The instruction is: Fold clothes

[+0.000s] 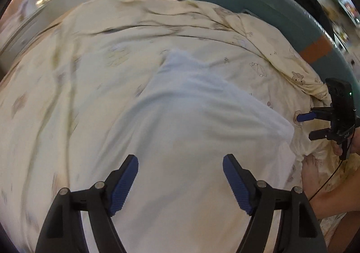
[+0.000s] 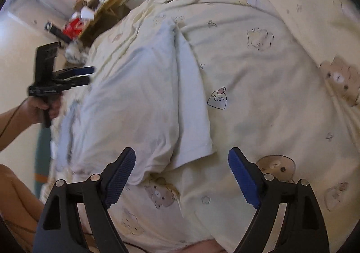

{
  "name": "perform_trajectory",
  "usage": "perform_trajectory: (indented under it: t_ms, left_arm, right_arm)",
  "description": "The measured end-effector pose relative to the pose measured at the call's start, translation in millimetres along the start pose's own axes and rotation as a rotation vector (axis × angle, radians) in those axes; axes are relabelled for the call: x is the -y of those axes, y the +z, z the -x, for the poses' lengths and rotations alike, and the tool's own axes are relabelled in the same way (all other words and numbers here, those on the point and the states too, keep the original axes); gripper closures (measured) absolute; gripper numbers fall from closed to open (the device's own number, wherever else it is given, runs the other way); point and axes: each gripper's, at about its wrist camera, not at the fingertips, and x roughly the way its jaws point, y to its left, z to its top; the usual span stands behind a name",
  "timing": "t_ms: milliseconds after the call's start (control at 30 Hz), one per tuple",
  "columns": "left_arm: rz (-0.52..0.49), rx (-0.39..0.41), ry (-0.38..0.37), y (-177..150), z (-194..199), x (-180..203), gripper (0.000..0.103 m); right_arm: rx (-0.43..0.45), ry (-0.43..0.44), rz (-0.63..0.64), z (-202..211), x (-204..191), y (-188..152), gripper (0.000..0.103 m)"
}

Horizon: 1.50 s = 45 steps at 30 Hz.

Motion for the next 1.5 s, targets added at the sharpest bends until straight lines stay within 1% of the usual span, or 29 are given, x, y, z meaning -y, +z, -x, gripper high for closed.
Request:
perform_trajectory:
  t_ms: [33, 100, 133, 200, 267, 333, 400, 467, 533, 567, 700, 733, 767, 800, 833, 867, 900, 933, 1000, 1033, 1067, 1133, 1167, 1200, 1233, 1267, 1333, 1367, 1500]
  left_arm:
    - [-0.025, -0.014, 0.006, 11.0, -10.5, -0.1, 0.025]
    - [-0.101, -0.043, 0.067, 30.3, -30.5, 1.3, 0.025]
    - [-0.117, -0.049, 0.060, 40.5, -37.5, -0.3, 0.025]
    - [-0.127, -0.055, 0.038, 58.6, -47.6, -4.5, 0.025]
    - [-0.113, -0.060, -0.020, 79.8, -60.4, -10.9, 0.025]
    - [-0.120, -0.056, -0.084, 96.5, -70.0, -14.0, 0.025]
    - [-0.183, -0.042, -0.085, 113.7, -82.0, -10.6, 0.025]
    - [-0.230, -0.063, -0.110, 128.5, -95.8, -7.2, 0.025]
    - [-0.254, -0.083, -0.091, 142.5, -110.7, -5.0, 0.025]
    - [-0.251, -0.099, -0.115, 149.7, -117.3, -5.5, 0.025]
    - [-0.272, -0.121, -0.150, 165.1, -134.4, 4.2, 0.025]
    - [-0.285, -0.124, -0.163, 167.5, -136.6, 7.7, 0.026]
    - [-0.297, -0.127, -0.177, 170.0, -138.7, 11.1, 0.038]
    - [-0.316, -0.132, -0.178, 171.3, -139.8, 14.5, 0.043]
    - [-0.338, -0.140, -0.174, 171.5, -140.0, 17.9, 0.054]
    - [-0.361, -0.148, -0.170, 171.7, -140.2, 21.3, 0.079]
    - [-0.383, -0.156, -0.166, 171.9, -140.3, 24.7, 0.092]
    - [-0.406, -0.165, -0.162, 172.0, -140.5, 28.0, 0.099]
    - [-0.427, -0.192, -0.188, 170.1, -139.1, 30.5, 0.099]
    - [-0.431, -0.200, -0.199, 169.5, -137.8, 30.9, 0.099]
    - [-0.438, -0.203, -0.191, 168.9, -136.3, 30.1, 0.099]
    - [-0.451, -0.208, -0.174, 167.8, -133.4, 28.5, 0.099]
    - [-0.449, -0.202, -0.169, 168.2, -130.2, 27.1, 0.099]
    - [-0.447, -0.196, -0.163, 168.6, -127.0, 25.6, 0.099]
    - [-0.445, -0.189, -0.158, 169.1, -123.8, 24.1, 0.099]
    - [-0.437, -0.181, -0.159, 169.7, -120.3, 22.9, 0.099]
    - [-0.431, -0.166, -0.166, 170.1, -112.5, 20.5, 0.099]
    - [-0.436, -0.156, -0.157, 171.2, -109.3, 19.4, 0.099]
    - [-0.419, -0.121, -0.137, 169.8, -96.5, 18.7, 0.099]
  right_arm:
    - [0.001, 0.019, -0.019, -2.7, 5.0, 1.1, 0.015]
    - [-0.012, 0.055, -0.049, -11.6, 14.2, 3.2, 0.015]
    - [-0.025, 0.073, -0.056, -15.5, 16.8, 4.0, 0.015]
    - [-0.034, 0.106, -0.052, -22.7, 19.2, 6.7, 0.015]
    - [-0.041, 0.115, -0.055, -27.3, 22.0, 9.3, 0.015]
    - [-0.043, 0.158, -0.069, -30.5, 25.8, 10.3, 0.015]
    - [-0.049, 0.199, -0.072, -32.3, 28.5, 11.1, 0.015]
    - [-0.056, 0.202, -0.062, -31.1, 31.9, 9.6, 0.015]
    - [-0.058, 0.213, -0.066, -30.9, 35.9, 8.4, 0.015]
    - [-0.056, 0.223, -0.075, -31.3, 38.1, 8.0, 0.015]
    - [-0.050, 0.245, -0.086, -33.2, 40.5, 6.9, 0.015]
    - [-0.050, 0.248, -0.085, -33.9, 39.8, 7.0, 0.015]
    - [-0.046, 0.259, -0.082, -35.4, 38.5, 7.7, 0.016]
    - [-0.041, 0.269, -0.079, -37.0, 37.1, 8.3, 0.016]
    - [-0.035, 0.269, -0.075, -36.6, 35.5, 8.9, 0.018]
    - [-0.040, 0.275, -0.070, -38.9, 33.3, 9.7, 0.022]
    - [-0.045, 0.282, -0.065, -41.3, 31.1, 10.6, 0.025]
    - [-0.050, 0.286, -0.058, -45.2, 27.3, 11.9, 0.027]
    - [-0.060, 0.293, -0.042, -53.1, 19.6, 14.6, 0.041]
    - [-0.085, 0.295, -0.026, -58.5, 14.8, 14.5, 0.047]
    - [-0.112, 0.297, -0.010, -64.0, 10.0, 14.4, 0.058]
    - [-0.207, 0.219, 0.053, -82.7, -3.8, 10.1, 0.059]
    - [-0.221, 0.198, 0.067, -86.6, -6.6, 8.1, 0.065]
    - [-0.214, 0.171, 0.078, -88.4, -8.5, 7.0, 0.080]
    - [-0.215, 0.142, 0.079, -89.4, -8.1, 6.9, 0.087]
    - [-0.209, 0.137, 0.082, -87.8, -9.1, 7.4, 0.092]
    - [-0.197, 0.129, 0.087, -84.3, -11.1, 8.5, 0.094]
    - [-0.189, 0.117, 0.124, -79.0, -19.3, 8.8, 0.094]
    - [-0.179, 0.128, 0.220, -53.0, -50.1, 15.4, 0.094]
